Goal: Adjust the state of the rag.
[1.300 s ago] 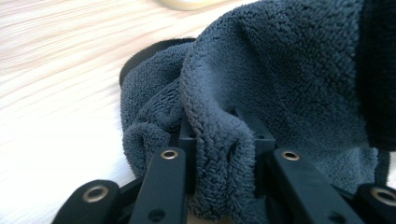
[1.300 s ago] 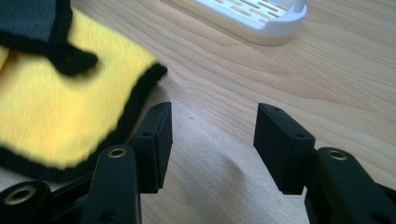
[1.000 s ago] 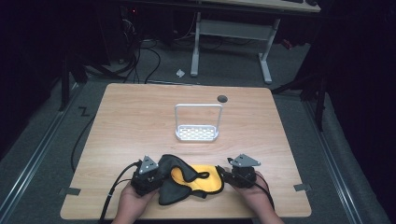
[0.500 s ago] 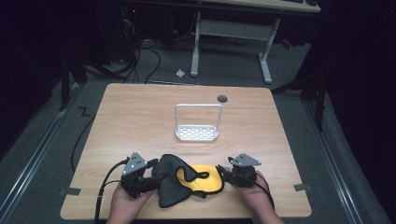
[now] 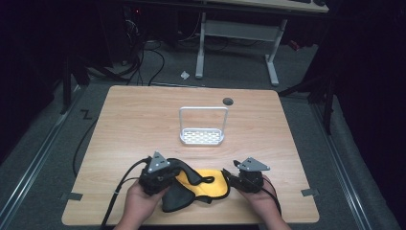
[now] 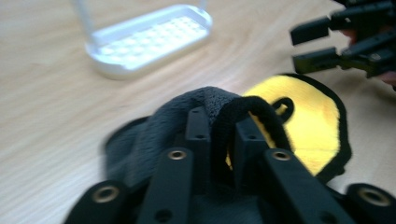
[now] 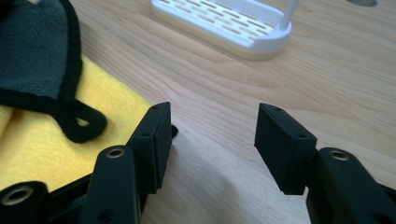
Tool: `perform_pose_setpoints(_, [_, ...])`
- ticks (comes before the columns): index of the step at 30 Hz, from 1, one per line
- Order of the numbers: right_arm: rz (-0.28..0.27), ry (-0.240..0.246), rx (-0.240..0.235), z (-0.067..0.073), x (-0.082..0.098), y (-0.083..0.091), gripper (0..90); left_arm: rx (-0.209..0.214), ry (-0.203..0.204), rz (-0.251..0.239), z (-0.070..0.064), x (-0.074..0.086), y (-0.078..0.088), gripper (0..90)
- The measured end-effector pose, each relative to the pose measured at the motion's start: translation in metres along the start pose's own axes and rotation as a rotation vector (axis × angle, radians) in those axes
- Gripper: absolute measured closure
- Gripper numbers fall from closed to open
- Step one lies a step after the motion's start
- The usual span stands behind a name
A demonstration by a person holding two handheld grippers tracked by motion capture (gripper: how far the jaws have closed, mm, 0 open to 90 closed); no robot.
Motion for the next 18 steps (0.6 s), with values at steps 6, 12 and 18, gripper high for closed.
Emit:
perform_pose_setpoints(6, [0.013,0.033,-0.024,0.012,-0.001,-0.006,46.0,-0.099,0.128,-0.034,0.056,0.021,0.042,81.1])
perform_pose_setpoints(12, [0.026,0.042,-0.041,0.021,-0.001,-0.009,46.1,-0.229,0.254,0.089,0.115,0.079,0.045,77.1])
perform_pose_setpoints(18, [0.045,0.043,-0.065,0.028,0.0,-0.015,46.2,-0.254,0.31,0.136,0.131,0.098,0.043,62.5])
Point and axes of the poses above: each handheld gripper's, and its own axes: y roughly backward along the jaws, x roughly out of its underside, z roughly to its left, the point moved 5 cm from there along -y, roughly forward along the jaws
